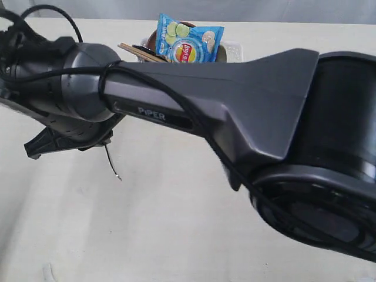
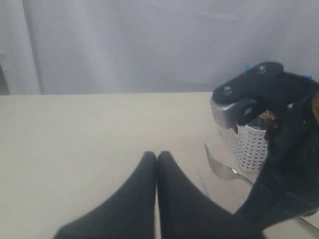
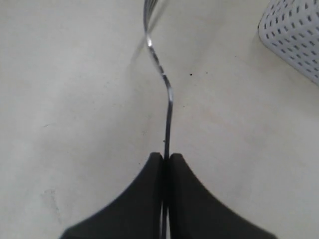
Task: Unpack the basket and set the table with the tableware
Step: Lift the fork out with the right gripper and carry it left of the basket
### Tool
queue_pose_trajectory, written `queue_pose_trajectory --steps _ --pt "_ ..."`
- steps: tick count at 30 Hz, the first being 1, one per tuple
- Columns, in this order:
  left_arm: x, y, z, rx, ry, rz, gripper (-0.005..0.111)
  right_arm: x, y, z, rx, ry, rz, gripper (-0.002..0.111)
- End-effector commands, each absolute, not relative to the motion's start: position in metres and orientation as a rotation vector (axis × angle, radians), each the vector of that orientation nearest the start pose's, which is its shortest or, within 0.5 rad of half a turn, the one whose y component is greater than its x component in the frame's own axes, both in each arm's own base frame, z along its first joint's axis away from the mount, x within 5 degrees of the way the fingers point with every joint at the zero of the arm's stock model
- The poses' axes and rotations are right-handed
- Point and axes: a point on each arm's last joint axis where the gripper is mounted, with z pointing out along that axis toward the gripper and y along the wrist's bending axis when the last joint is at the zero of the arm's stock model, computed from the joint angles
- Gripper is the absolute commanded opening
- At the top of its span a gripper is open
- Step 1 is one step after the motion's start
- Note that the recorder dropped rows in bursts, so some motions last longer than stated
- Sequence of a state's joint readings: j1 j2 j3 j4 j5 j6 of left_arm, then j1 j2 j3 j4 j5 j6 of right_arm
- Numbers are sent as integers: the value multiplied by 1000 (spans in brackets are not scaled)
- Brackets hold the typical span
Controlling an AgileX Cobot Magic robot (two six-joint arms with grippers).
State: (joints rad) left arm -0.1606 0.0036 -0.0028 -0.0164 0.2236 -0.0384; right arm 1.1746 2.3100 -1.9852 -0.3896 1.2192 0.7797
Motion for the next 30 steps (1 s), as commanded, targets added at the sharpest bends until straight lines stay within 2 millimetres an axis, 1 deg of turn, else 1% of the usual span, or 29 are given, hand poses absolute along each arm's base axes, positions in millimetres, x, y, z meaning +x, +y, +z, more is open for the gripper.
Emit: queue_pose_trajectory --steps 1,8,12,15,18,24,30 --pt "55 -9 194 92 1697 -167 0 219 430 169 -590 2689 -199 0" --pt "55 -9 194 92 1697 -167 0 222 430 154 -452 2696 -226 0" --pt "55 -9 194 92 1697 -167 0 223 431 146 -454 2697 -249 0" --pt "55 -9 194 92 1697 -167 0 223 431 135 -440 2706 -272 0" --pt "55 -9 194 92 1697 -167 0 223 431 128 -381 2717 -277 0" --pt "55 -9 194 92 1697 -167 0 223 431 126 -219 2732 -249 0" --pt "55 -9 194 92 1697 -167 0 223 431 118 -196 2748 -260 0"
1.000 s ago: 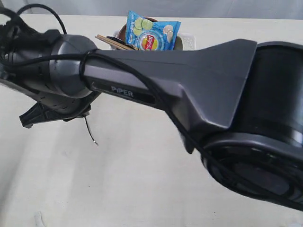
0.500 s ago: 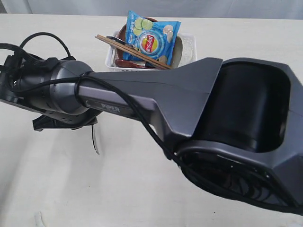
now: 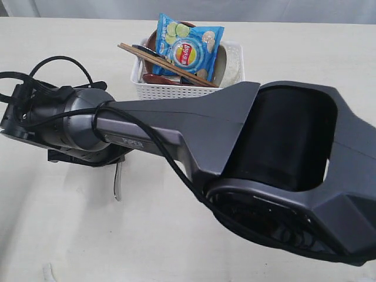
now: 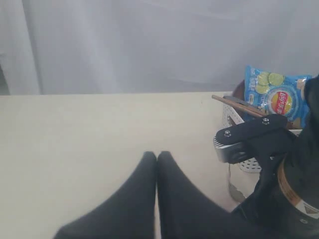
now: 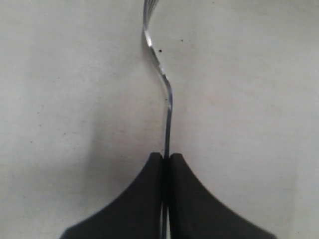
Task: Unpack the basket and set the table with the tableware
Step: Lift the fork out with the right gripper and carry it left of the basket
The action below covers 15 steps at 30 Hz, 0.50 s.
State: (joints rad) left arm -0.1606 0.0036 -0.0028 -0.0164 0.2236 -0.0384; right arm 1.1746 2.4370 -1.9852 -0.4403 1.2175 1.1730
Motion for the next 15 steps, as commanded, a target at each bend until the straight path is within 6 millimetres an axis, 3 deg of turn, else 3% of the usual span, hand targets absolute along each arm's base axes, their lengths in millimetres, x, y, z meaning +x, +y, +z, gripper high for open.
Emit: queue_pose_trajectory --steps 1,15 --pt "55 -9 194 92 1697 -167 0 223 431 118 -196 2748 -260 0" --pt "55 -9 194 92 1697 -167 0 220 432 114 -183 2795 -244 0"
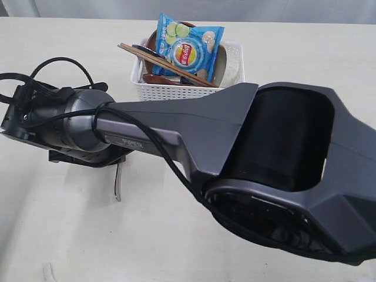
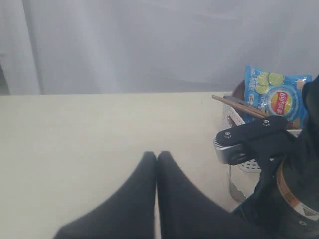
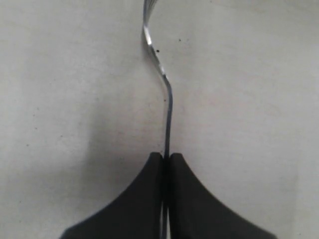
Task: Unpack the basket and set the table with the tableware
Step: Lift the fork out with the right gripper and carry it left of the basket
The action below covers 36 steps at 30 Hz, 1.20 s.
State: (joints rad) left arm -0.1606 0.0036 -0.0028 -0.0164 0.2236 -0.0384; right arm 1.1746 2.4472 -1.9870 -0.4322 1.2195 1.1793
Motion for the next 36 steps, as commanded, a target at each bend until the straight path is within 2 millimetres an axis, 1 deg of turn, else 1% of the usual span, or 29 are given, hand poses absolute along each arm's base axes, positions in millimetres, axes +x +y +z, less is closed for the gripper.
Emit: queue_pose_trajectory --steps 1,4,5,7,11,12,14,16,19,23,26,30,34,36 --pt "55 -9 194 92 1697 -167 0 220 432 114 -182 2798 -243 0" --pt "55 -9 194 92 1697 -167 0 219 432 114 -176 2809 -237 0" --pt "55 -9 194 92 1697 -167 0 218 432 114 -175 2812 -236 1" --pt "55 -9 194 92 1697 -167 0 218 433 113 -173 2817 -221 11" --pt "55 -9 194 92 1697 -167 0 218 433 113 -174 2816 -217 37" --pt "55 -9 194 92 1697 -167 0 218 433 113 -176 2812 -219 42" --pt "55 -9 194 92 1697 -167 0 219 434 113 -176 2808 -205 48" --pt "55 -9 194 92 1697 -167 0 219 436 116 -177 2801 -166 49" --pt "55 -9 194 92 1697 -167 0 220 440 120 -185 2787 -103 49" --pt "55 -9 194 92 1697 -167 0 224 439 129 -195 2763 -92 49" --pt "55 -9 194 92 1697 -167 0 227 435 137 -228 2735 -131 49" --pt "55 -9 194 92 1697 -167 0 233 431 153 -276 2703 -126 49" --pt "55 -9 194 92 1697 -167 0 245 423 170 -278 2666 -121 49" --pt "55 -9 194 92 1697 -167 0 253 416 172 -261 2672 -142 49"
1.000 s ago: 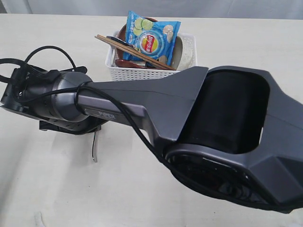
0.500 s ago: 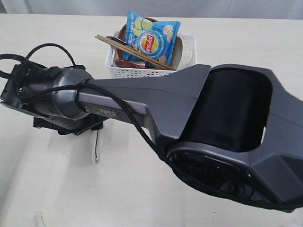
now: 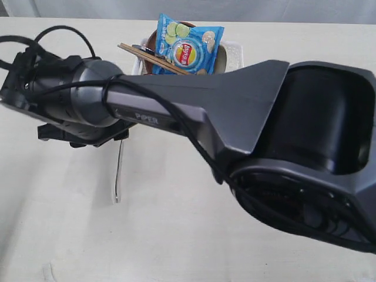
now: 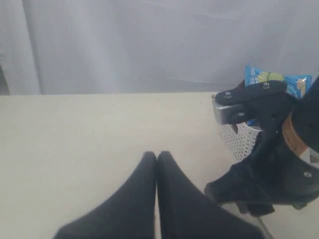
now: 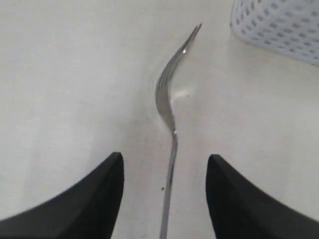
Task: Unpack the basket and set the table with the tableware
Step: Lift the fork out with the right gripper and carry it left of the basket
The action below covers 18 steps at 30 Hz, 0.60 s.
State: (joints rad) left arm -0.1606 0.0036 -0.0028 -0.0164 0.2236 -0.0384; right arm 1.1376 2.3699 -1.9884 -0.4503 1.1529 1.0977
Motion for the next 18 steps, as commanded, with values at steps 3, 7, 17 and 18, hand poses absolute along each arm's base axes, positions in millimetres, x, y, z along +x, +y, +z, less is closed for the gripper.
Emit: queue_pose_trajectory --steps 3,7,17,18 --pt "55 -9 194 92 1697 -167 0 263 406 172 -249 2698 -204 43" --pt "55 -9 194 92 1697 -167 0 276 397 171 -294 2695 -237 14" --pt "55 -9 194 92 1697 -167 0 288 403 153 -351 2669 -157 0" --pt "55 -9 194 92 1697 -167 0 288 404 150 -356 2669 -155 0"
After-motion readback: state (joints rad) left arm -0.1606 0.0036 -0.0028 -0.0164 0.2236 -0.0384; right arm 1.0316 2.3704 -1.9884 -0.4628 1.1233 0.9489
